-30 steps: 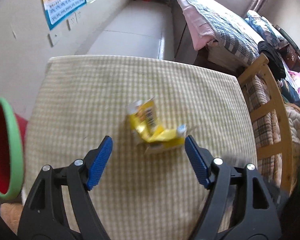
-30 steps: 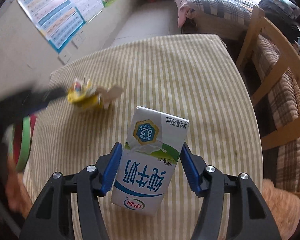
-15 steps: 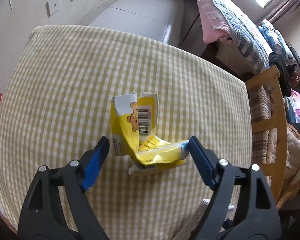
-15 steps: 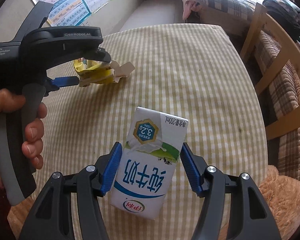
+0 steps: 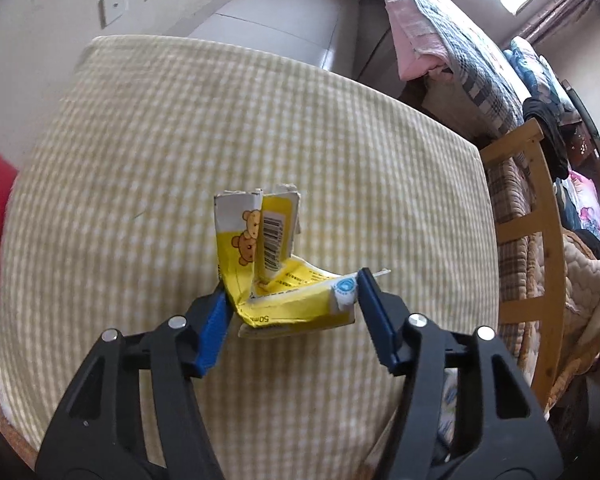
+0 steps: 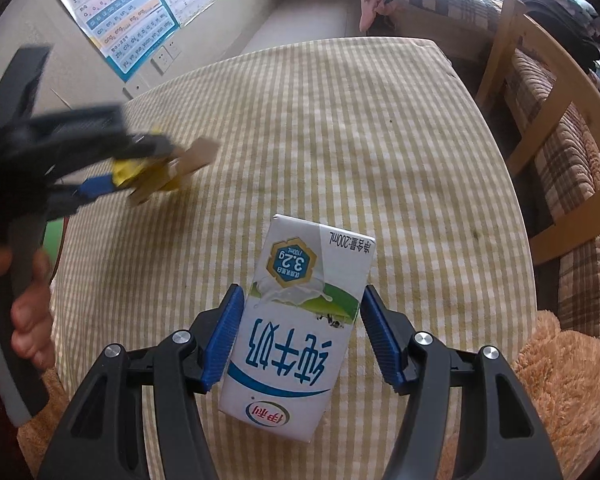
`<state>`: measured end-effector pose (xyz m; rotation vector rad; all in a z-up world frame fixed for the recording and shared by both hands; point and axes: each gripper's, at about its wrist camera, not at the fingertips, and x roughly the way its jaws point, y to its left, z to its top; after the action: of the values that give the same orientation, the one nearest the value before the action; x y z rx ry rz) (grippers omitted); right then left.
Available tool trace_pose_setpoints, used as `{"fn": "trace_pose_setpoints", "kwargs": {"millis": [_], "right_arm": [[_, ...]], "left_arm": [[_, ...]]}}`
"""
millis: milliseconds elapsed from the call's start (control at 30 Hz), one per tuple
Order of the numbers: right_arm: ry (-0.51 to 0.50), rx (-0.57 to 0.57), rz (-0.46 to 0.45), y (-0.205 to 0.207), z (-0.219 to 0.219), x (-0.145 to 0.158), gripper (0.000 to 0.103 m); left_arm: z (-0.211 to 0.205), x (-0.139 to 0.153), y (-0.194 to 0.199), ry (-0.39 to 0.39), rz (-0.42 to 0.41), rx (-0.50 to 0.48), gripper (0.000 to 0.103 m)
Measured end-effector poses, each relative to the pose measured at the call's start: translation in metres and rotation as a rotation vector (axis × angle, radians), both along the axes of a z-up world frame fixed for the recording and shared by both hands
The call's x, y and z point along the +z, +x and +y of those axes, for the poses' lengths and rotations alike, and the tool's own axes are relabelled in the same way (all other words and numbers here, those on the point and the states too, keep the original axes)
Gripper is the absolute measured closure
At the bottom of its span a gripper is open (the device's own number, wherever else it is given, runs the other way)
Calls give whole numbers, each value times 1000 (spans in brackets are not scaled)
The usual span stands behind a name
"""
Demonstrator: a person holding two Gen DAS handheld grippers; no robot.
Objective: Collect trash
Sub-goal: 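Carry the yellow juice box in the left gripper while the right gripper carries the milk carton to the bin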
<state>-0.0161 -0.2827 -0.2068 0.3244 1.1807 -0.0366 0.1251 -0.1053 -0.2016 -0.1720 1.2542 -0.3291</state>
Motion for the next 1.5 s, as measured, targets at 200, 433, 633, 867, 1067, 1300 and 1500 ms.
{"fn": "trace_pose_setpoints", "kwargs": {"millis": [200,433,633,867,1067,1300,1500], "right_arm": [[13,-3,21,-3,4,-5,44],[-8,10,33,-15,17,-4,34],[-24,-21,64,-29,16,-6,32],[-62,18,72,-32,32,-4,34],[-95,55,30,-27,43,8,47],[-84,100,-97,-14,64,51,47],[-73,162,-172,-3,91,78,47]], "left_arm": [[36,15,-31,7,-46,56,45],[62,29,-61,42,-86,72,45],[78,46,-75,113,-167,80,44],[92,49,-81,113,-178,113,44],[100,61,-85,122,-224,121,44],[109,74,-87,125,-262,138,44],[121,84,-90,140,-296,156,44]]}}
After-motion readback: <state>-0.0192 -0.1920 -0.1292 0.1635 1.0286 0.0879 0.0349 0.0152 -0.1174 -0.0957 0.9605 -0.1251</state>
